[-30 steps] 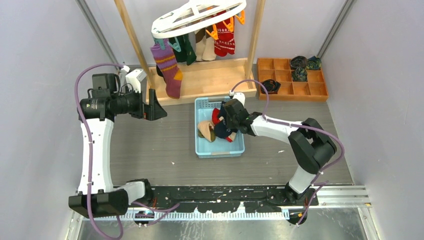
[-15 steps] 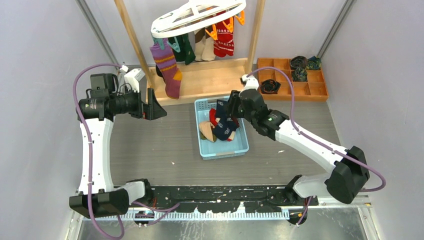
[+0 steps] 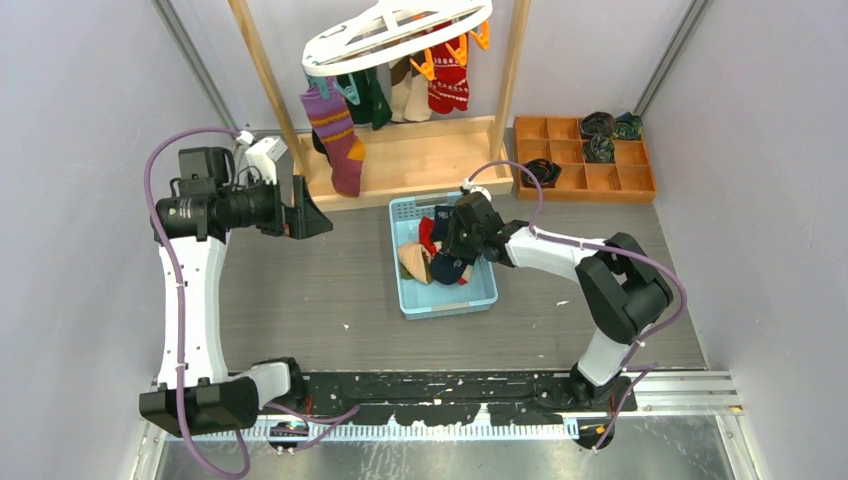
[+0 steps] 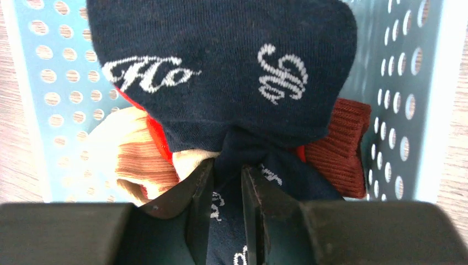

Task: Remove the socks clipped to the hanger
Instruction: Place the sock in the bin, then remove the sock from the hanger.

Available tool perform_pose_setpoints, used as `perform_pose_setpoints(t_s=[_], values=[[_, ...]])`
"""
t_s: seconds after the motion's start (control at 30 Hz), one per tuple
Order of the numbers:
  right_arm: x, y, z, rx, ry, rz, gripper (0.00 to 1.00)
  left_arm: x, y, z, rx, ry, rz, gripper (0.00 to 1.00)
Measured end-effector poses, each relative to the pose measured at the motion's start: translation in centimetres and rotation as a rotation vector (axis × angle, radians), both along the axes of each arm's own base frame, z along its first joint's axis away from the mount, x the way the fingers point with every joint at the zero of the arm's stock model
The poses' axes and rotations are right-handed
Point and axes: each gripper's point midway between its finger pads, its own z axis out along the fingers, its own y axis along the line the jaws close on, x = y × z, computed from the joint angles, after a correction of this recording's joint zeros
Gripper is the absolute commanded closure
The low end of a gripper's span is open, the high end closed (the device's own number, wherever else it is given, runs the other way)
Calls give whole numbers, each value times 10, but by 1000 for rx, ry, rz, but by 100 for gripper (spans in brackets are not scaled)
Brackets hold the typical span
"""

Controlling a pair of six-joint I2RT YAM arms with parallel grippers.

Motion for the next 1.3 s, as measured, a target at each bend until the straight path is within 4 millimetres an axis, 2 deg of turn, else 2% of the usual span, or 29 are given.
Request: perform_pose_setpoints(t_s=[0.07,0.13,0.2,0.27,0.37,0.47,0.6,0.7,0.8,1.0,1.07,1.17,1.3], values=[[1,2,3,10,-8,2,62,0,0,0,-1,0,1,0],[0,3,7,12,-16,6,46,0,0,0,-2,0,0,0],[-3,2,16,4,-32,6,35,0,0,1,-4,-1,1,0],[-7,1,36,-2,-76,14,26,1,3,1,-9,-1,11,0],[-4,10,86,34,-176,29,17,4,9,3,-17,-3,40,0],[11,32,156,116,-311,52,7,12,17,2,-26,6,69,0],[36,66,227,215,-446,108,3,22,27,-2,-51,41,108,0],[54,101,252,278,-500,188,3,25,32,-4,-65,50,124,0],[73,137,248,325,-521,272,3,25,36,-1,-76,45,136,0],[92,186,190,378,-449,382,11,26,45,7,-99,26,163,0],[96,197,176,405,-421,394,19,27,48,7,-105,28,170,0],[101,211,168,450,-401,400,45,29,51,8,-114,34,178,0],[104,221,182,522,-408,394,93,30,54,6,-116,40,180,0]])
